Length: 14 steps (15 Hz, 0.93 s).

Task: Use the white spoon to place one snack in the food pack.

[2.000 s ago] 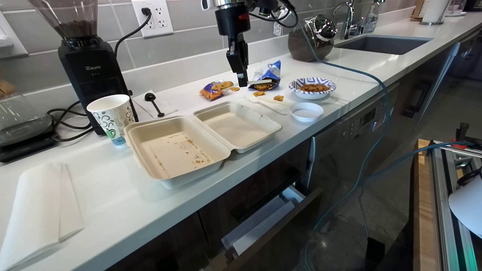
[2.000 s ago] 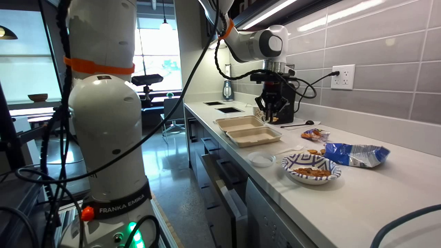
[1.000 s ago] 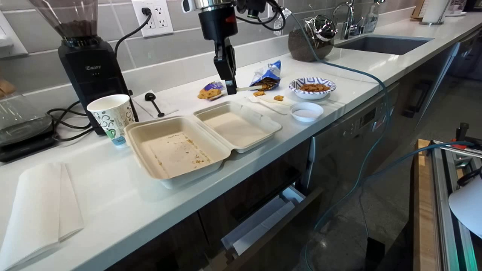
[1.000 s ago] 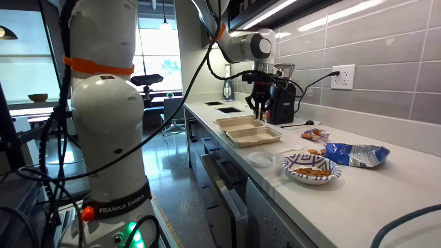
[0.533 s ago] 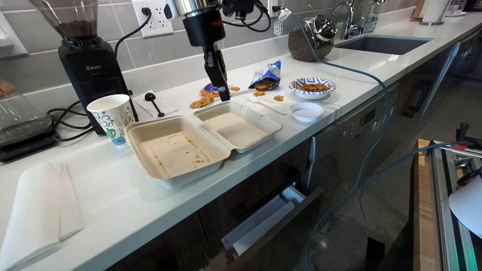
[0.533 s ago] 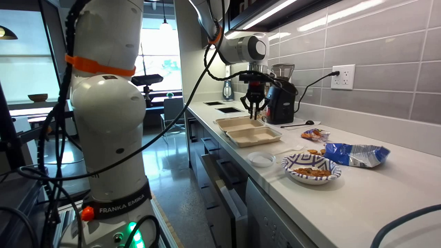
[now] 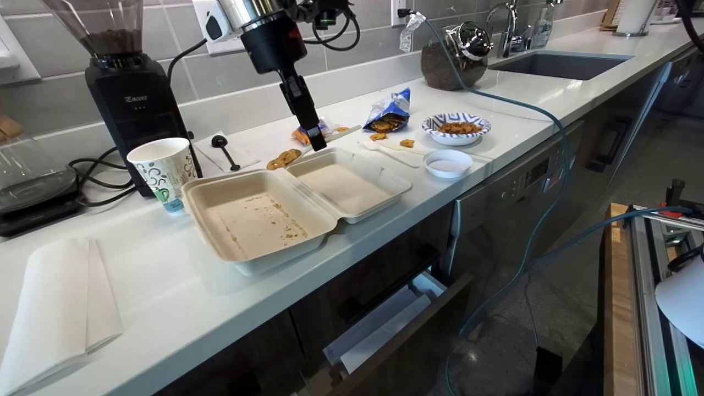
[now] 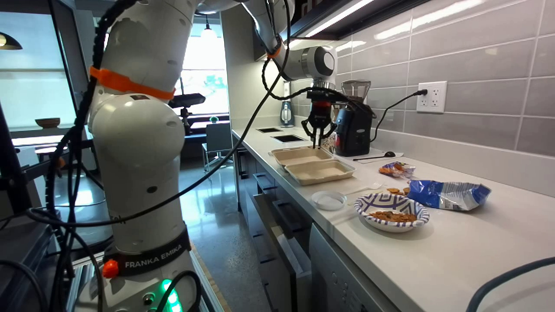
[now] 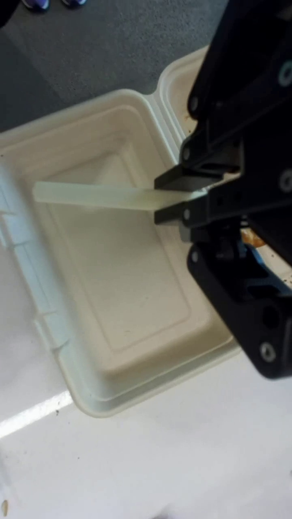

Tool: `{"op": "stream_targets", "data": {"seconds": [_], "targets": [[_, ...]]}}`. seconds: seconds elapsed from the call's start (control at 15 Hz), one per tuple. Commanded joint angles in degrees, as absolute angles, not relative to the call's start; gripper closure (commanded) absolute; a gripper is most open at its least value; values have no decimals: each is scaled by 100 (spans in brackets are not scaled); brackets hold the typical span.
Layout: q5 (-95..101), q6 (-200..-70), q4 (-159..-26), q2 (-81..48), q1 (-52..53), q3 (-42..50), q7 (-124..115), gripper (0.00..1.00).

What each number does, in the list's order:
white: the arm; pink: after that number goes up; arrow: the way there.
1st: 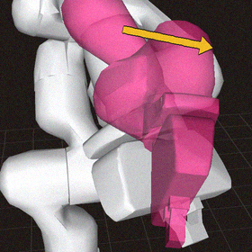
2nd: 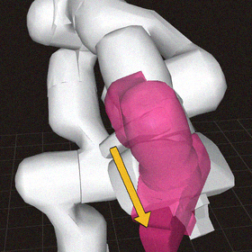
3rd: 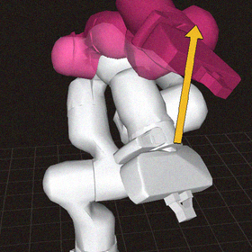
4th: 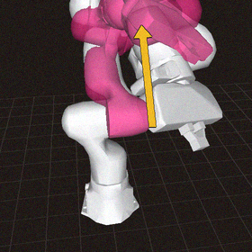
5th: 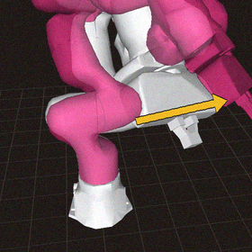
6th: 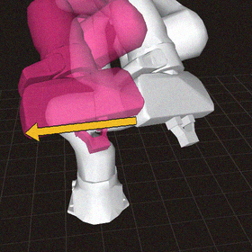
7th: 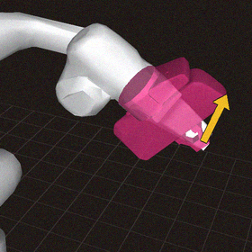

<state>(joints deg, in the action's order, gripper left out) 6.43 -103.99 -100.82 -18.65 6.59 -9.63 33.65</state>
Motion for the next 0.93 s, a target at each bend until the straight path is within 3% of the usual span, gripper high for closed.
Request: {"op": "stream_targets", "data": {"seconds": [0.0,0.87], "targets": [[740,-9631,-9380,-2313,694,-1106,4128,96],[-229,-9316,-8174,-3231,338,-1256,6165,96]]}}
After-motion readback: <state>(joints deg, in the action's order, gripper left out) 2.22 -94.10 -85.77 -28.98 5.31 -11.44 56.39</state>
